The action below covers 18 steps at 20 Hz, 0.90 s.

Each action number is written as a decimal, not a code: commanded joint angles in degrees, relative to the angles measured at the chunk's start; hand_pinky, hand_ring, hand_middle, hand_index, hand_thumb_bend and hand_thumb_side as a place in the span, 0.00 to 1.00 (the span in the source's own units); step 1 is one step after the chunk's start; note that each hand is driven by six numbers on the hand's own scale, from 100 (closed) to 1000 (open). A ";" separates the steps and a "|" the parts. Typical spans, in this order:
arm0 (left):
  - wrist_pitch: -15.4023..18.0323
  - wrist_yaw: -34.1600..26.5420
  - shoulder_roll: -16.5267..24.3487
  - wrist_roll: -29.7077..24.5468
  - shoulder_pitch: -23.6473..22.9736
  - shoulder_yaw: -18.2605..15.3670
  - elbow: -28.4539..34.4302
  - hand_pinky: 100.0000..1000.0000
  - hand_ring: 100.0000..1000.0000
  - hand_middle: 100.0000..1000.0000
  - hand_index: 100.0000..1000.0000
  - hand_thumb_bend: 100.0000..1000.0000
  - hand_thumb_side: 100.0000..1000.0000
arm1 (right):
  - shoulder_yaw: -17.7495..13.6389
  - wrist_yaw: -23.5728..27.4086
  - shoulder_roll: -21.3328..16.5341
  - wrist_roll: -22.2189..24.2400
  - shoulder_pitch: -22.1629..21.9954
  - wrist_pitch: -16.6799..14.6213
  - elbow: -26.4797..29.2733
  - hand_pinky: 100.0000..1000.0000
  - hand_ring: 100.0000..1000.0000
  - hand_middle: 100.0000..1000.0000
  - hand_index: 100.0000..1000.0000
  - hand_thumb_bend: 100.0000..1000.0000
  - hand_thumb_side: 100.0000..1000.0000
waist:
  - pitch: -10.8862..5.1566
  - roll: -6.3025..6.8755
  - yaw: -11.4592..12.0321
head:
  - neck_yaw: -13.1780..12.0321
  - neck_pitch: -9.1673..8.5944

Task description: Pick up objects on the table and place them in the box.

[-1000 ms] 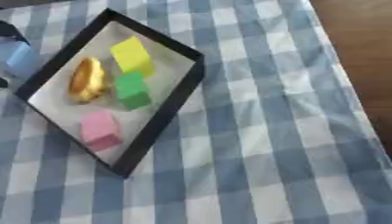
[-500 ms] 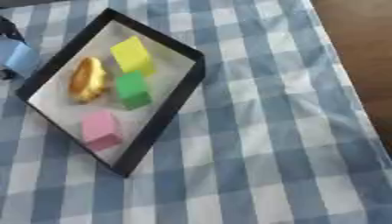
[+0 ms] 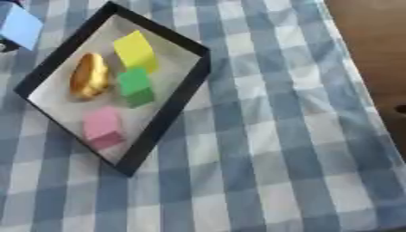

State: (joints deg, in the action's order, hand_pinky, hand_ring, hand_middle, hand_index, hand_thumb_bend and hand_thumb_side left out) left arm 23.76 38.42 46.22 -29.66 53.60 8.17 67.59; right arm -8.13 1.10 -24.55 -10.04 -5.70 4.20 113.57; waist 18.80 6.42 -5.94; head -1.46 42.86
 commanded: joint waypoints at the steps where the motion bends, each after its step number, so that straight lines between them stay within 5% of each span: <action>1: -0.85 -3.37 2.54 -1.32 1.51 0.54 5.36 0.69 0.64 0.53 0.62 0.25 0.00 | -0.65 0.91 -1.87 -0.08 -0.39 -0.39 1.02 0.86 0.79 0.57 0.77 0.00 0.72 | -2.74 -1.24 0.42 | 0.34 0.45; 11: -4.17 -15.63 -1.67 -8.03 5.28 7.79 18.26 0.69 0.64 0.53 0.62 0.18 0.00 | -0.50 4.03 -4.68 0.29 -0.45 -1.77 1.02 0.86 0.80 0.57 0.77 0.00 0.69 | -5.56 -1.73 1.15 | 0.88 1.24; 18: -5.75 -16.90 -5.49 -11.72 6.65 11.02 18.77 0.69 0.64 0.54 0.63 0.11 0.00 | -0.45 6.10 -5.64 0.77 0.02 -1.85 1.02 0.86 0.80 0.57 0.77 0.00 0.69 | -6.55 -1.64 0.96 | 0.74 1.26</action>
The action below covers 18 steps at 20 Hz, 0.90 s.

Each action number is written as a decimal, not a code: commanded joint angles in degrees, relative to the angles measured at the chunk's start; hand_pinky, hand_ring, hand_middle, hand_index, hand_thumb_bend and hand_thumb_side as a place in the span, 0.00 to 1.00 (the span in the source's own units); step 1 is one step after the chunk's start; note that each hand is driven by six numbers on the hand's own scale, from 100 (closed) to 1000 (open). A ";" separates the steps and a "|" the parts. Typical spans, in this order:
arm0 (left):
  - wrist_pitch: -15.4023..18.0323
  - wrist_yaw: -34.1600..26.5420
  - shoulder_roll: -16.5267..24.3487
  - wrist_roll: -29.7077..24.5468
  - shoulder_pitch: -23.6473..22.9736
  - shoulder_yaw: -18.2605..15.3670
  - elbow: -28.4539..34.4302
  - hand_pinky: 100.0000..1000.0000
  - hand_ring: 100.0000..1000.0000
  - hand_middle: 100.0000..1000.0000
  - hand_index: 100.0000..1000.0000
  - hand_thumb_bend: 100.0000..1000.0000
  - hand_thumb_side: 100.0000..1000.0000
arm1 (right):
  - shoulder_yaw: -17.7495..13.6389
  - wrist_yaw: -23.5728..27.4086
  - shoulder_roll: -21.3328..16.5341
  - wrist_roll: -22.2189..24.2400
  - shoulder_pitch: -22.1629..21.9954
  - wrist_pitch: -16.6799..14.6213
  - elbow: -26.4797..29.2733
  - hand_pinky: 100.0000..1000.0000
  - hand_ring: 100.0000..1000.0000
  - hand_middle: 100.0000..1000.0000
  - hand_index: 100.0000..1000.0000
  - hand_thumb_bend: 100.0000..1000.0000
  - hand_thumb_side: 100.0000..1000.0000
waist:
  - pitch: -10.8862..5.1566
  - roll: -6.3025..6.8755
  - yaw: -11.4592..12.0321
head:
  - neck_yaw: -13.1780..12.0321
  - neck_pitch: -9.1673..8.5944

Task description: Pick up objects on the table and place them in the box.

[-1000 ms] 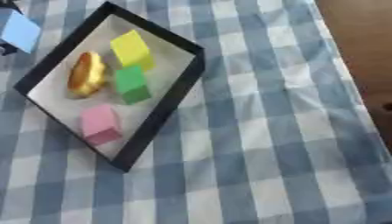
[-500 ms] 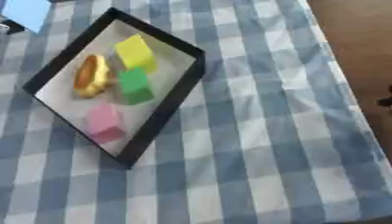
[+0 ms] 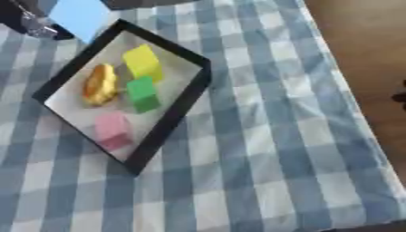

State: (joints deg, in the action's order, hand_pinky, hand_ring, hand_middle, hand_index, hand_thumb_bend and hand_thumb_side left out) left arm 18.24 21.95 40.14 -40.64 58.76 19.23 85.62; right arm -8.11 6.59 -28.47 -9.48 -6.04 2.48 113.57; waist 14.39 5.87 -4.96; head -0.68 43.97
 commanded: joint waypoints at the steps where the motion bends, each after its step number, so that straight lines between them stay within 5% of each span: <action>1: -0.26 -0.57 0.05 -1.10 1.09 0.47 0.24 0.69 0.64 0.54 0.63 0.11 0.00 | -0.37 0.84 -1.83 0.30 0.67 -0.16 1.02 0.86 0.80 0.57 0.77 0.00 0.69 | -2.25 -1.04 -0.40 | -0.11 0.15; 11: -0.76 7.01 -8.65 -3.31 -0.05 4.10 -13.36 0.73 0.69 0.59 0.69 0.17 0.00 | -0.36 2.74 -2.11 0.57 1.89 -0.36 1.02 0.86 0.79 0.57 0.77 0.00 0.68 | -2.22 -1.04 -1.30 | 1.05 0.15; 15: 1.13 10.56 -9.74 -1.57 0.03 4.26 -17.53 0.79 0.78 0.70 0.79 0.25 0.02 | -0.33 2.70 -1.91 0.62 1.94 -0.23 1.02 0.86 0.79 0.57 0.77 0.00 0.69 | -2.07 -1.20 -1.21 | 0.78 0.15; 18: 2.21 13.20 -10.02 -0.59 -0.05 4.36 -18.59 0.88 0.86 0.81 0.90 0.38 0.31 | -0.33 2.54 -1.74 0.60 1.82 -0.17 1.02 0.86 0.79 0.57 0.77 0.00 0.69 | -2.01 -1.30 -1.08 | 0.64 0.15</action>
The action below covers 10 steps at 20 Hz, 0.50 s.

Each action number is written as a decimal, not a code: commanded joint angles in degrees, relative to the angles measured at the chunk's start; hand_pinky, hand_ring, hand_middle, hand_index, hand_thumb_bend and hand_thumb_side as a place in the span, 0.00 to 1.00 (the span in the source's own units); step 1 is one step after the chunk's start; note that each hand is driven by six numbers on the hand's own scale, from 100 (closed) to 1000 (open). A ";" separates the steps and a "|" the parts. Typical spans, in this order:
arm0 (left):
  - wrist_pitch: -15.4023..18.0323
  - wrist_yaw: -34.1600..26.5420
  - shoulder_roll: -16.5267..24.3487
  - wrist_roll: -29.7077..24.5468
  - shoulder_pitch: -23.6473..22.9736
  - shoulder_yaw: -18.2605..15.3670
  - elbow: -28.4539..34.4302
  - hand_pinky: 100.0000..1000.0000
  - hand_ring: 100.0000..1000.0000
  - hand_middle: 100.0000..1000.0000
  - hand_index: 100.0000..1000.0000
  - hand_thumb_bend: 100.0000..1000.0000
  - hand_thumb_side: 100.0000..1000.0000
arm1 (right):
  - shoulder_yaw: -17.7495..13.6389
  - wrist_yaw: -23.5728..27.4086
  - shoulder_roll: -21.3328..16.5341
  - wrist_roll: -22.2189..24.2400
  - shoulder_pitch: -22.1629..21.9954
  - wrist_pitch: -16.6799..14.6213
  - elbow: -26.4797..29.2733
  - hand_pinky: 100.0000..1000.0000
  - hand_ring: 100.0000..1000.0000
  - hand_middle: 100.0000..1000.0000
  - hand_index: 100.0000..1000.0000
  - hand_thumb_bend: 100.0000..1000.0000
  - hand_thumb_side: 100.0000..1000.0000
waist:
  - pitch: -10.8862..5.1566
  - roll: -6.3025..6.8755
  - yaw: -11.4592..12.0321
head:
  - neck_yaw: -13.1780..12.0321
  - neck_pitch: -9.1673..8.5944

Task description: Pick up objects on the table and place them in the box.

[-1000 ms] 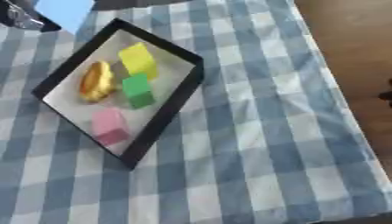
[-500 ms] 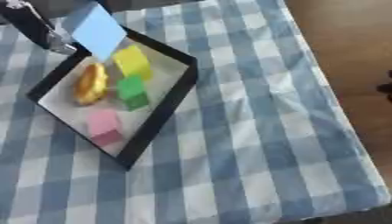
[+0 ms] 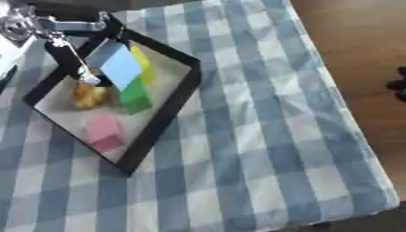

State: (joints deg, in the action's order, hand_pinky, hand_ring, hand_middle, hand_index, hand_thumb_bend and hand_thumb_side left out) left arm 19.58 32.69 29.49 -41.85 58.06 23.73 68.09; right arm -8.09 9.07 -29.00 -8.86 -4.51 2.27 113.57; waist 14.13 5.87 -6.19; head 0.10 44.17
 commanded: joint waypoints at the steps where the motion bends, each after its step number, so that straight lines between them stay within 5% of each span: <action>1: 1.27 3.39 0.57 0.93 0.61 -0.16 -1.08 0.88 0.87 0.81 0.90 0.39 0.34 | -0.34 0.01 -1.17 -0.02 0.26 0.09 1.02 0.86 0.79 0.57 0.77 0.00 0.69 | -1.75 -1.32 0.21 | -0.17 -0.05; 4: 2.53 6.03 0.58 2.11 0.40 -0.44 -0.34 0.93 0.91 0.85 0.95 0.56 0.70 | -0.27 -0.05 -1.07 0.04 0.17 0.25 1.02 0.86 0.79 0.57 0.77 0.00 0.69 | -1.79 -1.36 0.36 | -0.12 -0.05; 6: 3.06 7.69 0.76 3.38 0.03 -1.32 1.15 0.94 0.91 0.86 0.96 0.53 0.77 | -0.25 -0.22 -1.00 0.06 0.05 0.40 1.02 0.86 0.79 0.57 0.77 0.00 0.69 | -1.84 -1.38 0.48 | 0.01 -0.05; 10: 2.58 7.14 1.42 6.62 -0.62 -5.19 6.15 0.94 0.91 0.85 0.96 0.45 0.64 | -0.30 -0.45 -0.85 -0.06 -0.26 0.62 1.02 0.86 0.79 0.58 0.77 0.00 0.69 | -2.05 -1.45 0.86 | 0.09 -0.05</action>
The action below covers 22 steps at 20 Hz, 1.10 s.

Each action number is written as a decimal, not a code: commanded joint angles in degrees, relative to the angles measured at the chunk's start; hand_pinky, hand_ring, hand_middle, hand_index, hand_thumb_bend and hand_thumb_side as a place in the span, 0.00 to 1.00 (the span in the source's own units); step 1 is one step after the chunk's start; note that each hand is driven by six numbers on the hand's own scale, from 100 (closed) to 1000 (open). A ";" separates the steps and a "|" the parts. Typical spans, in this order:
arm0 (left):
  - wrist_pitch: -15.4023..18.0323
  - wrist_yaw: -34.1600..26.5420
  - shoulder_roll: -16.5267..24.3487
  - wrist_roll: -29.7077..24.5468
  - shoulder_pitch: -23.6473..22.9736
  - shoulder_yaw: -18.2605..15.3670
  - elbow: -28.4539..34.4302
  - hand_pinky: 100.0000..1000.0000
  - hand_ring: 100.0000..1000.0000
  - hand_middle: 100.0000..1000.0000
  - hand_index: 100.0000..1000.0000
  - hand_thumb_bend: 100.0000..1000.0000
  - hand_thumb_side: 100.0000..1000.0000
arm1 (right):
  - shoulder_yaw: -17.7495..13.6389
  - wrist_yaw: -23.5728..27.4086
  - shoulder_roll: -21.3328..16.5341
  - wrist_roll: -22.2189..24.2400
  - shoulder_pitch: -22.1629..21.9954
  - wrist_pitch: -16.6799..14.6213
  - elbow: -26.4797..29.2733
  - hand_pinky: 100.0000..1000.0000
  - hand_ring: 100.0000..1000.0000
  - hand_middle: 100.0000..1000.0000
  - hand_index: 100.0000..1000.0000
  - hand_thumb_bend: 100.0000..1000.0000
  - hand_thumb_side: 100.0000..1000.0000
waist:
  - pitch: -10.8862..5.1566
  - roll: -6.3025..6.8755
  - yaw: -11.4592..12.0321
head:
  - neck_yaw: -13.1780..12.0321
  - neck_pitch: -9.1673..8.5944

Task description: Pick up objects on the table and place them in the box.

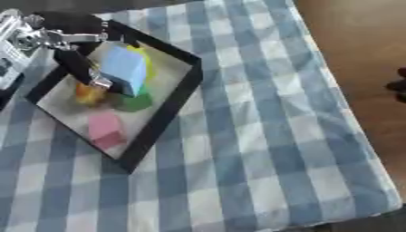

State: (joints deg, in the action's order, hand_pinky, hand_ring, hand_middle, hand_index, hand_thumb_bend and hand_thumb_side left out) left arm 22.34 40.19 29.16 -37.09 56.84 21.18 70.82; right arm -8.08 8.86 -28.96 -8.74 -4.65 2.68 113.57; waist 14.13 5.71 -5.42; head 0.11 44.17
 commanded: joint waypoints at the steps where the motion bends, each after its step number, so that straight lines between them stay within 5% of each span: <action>1: -0.54 -1.09 2.05 2.69 0.33 -3.35 4.74 0.93 0.91 0.85 0.96 0.42 0.63 | -0.32 -0.21 -0.91 -0.22 -0.16 0.19 1.02 0.86 0.79 0.58 0.77 0.00 0.69 | -2.13 -1.33 0.18 | 0.05 -0.05; 7: -4.26 -5.73 3.69 7.65 -2.99 -7.36 11.67 0.89 0.86 0.80 0.93 0.01 0.61 | -0.56 0.51 -1.23 -0.49 -0.40 -0.55 1.02 0.86 0.79 0.58 0.77 0.00 0.68 | -2.65 -1.83 1.26 | -0.07 -0.05; 12: -8.47 -9.99 4.09 11.93 -7.41 -12.20 17.71 0.86 0.83 0.79 0.92 0.00 0.67 | -0.81 0.92 -1.10 -0.69 -0.70 -0.87 1.02 0.86 0.79 0.58 0.77 0.00 0.68 | -2.83 -2.36 2.43 | -0.34 -0.05; 17: -12.88 -14.39 3.60 16.34 -12.31 -16.30 24.79 0.82 0.77 0.72 0.86 0.00 0.53 | -1.06 1.08 -0.76 -0.96 -0.80 -1.12 1.02 0.86 0.79 0.58 0.77 0.00 0.67 | -2.69 -2.88 3.31 | -0.58 -0.05; 22: -17.19 -18.70 -0.14 20.65 -18.44 -22.49 30.74 0.78 0.73 0.73 0.86 0.00 0.55 | -1.80 1.30 -0.31 -1.72 -0.56 -2.26 1.02 0.86 0.79 0.58 0.77 0.00 0.65 | -2.23 -3.54 4.59 | -0.36 -0.05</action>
State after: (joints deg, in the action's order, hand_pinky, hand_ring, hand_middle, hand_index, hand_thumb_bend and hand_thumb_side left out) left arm 6.09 22.73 28.96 -17.62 37.92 0.87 99.37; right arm -9.03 9.91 -28.47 -10.22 -5.54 0.90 113.57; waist 13.34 3.06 -0.70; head -0.36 44.20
